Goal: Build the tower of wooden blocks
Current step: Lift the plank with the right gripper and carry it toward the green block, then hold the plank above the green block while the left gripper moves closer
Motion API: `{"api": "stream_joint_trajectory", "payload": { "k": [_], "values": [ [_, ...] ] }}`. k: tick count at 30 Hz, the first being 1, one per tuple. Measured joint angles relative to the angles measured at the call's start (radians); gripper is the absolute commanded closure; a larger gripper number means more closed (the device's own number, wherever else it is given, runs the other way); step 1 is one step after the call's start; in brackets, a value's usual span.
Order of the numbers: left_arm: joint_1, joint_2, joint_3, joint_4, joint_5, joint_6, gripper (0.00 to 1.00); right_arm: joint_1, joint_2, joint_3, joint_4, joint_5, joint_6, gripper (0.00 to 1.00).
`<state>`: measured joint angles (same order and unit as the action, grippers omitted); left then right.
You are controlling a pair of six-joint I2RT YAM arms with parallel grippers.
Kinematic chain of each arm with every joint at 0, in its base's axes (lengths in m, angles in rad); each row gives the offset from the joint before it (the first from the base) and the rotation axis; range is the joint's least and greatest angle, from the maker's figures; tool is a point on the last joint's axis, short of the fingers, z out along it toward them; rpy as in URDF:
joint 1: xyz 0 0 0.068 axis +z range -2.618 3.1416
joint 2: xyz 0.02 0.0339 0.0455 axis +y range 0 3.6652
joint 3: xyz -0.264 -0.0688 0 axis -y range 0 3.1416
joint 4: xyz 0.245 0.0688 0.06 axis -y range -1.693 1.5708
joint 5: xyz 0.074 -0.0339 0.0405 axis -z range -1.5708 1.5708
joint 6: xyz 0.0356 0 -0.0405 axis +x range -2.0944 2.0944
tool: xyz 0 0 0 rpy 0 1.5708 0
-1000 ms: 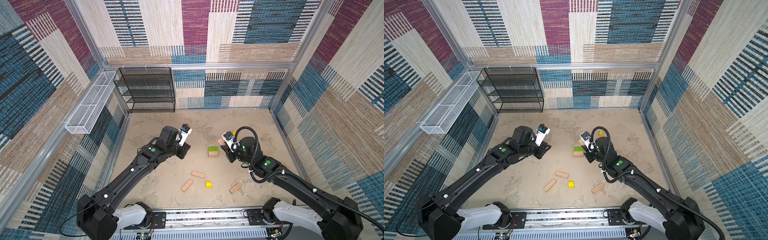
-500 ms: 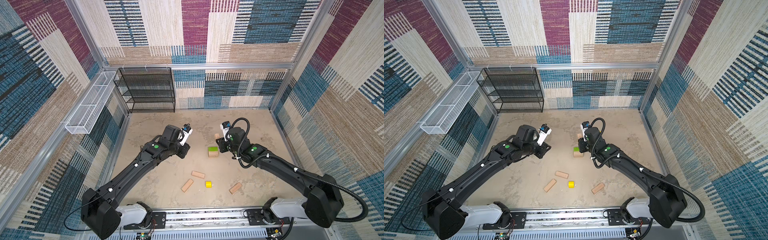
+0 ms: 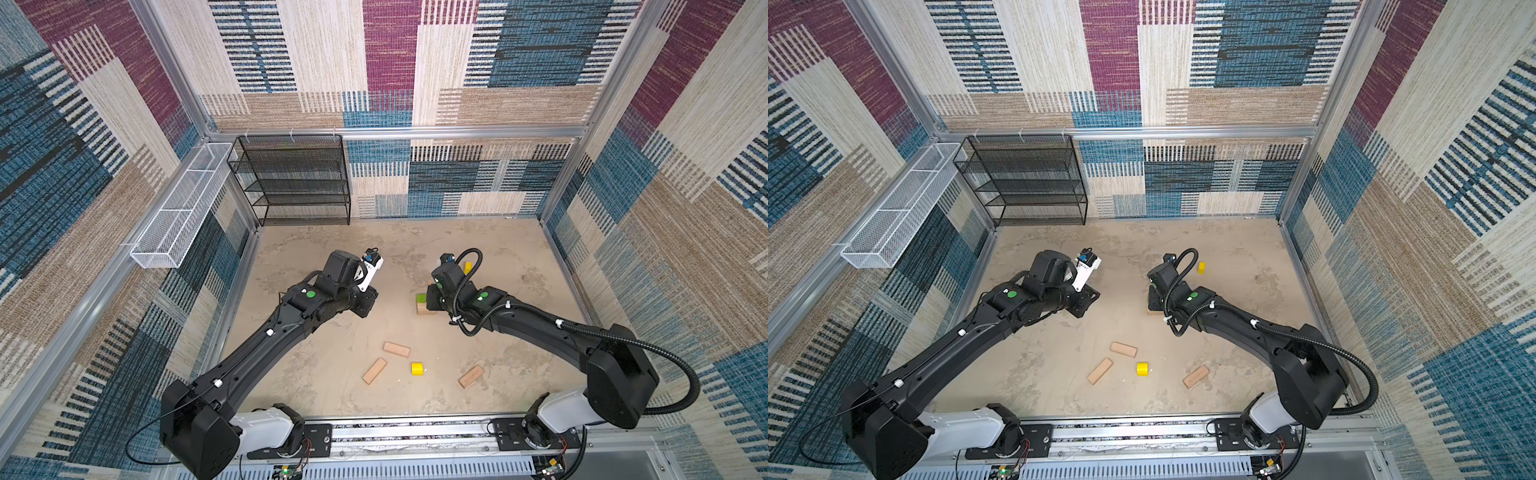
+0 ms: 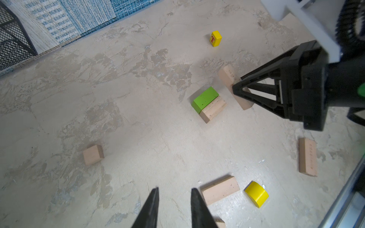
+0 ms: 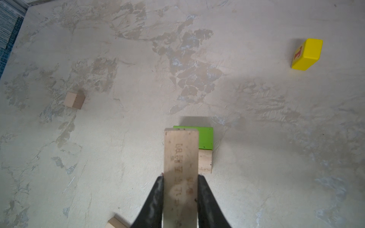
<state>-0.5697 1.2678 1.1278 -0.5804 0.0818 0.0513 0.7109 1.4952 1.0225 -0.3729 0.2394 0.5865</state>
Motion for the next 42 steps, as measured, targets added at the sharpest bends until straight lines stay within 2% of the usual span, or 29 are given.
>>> {"api": "stream_joint_trajectory", "payload": {
  "k": [10, 12, 14, 19, 23, 30, 37, 42],
  "values": [
    [0.000, -0.011, -0.002, -0.008, 0.000, -0.003, 0.68, 0.011, 0.071, 0.034, 0.000, 0.016, 0.014, 1.00],
    [0.000, 0.005, 0.001, -0.010, 0.007, -0.012, 0.64, 0.011, 0.084, 0.038, 0.001, 0.016, 0.014, 1.00],
    [0.000, 0.046, 0.021, -0.019, 0.042, -0.033, 0.52, 0.011, 0.092, 0.036, 0.001, 0.015, 0.014, 1.00],
    [0.002, 0.164, 0.098, -0.032, 0.183, -0.097, 0.42, 0.011, 0.109, 0.026, 0.010, 0.014, 0.013, 1.00],
    [0.002, 0.254, 0.128, -0.044, 0.306, -0.158, 0.40, 0.011, 0.139, 0.034, 0.016, 0.003, 0.009, 1.00],
    [0.002, 0.402, 0.207, -0.052, 0.454, -0.266, 0.37, 0.011, 0.160, 0.038, 0.029, -0.012, 0.010, 1.00],
    [0.013, 0.496, 0.263, -0.052, 0.497, -0.361, 0.34, 0.008, 0.192, 0.054, 0.024, -0.008, 0.010, 1.00],
    [0.026, 0.520, 0.259, -0.048, 0.498, -0.384, 0.33, 0.008, 0.200, 0.051, 0.018, -0.007, 0.010, 1.00]
  ]
}}
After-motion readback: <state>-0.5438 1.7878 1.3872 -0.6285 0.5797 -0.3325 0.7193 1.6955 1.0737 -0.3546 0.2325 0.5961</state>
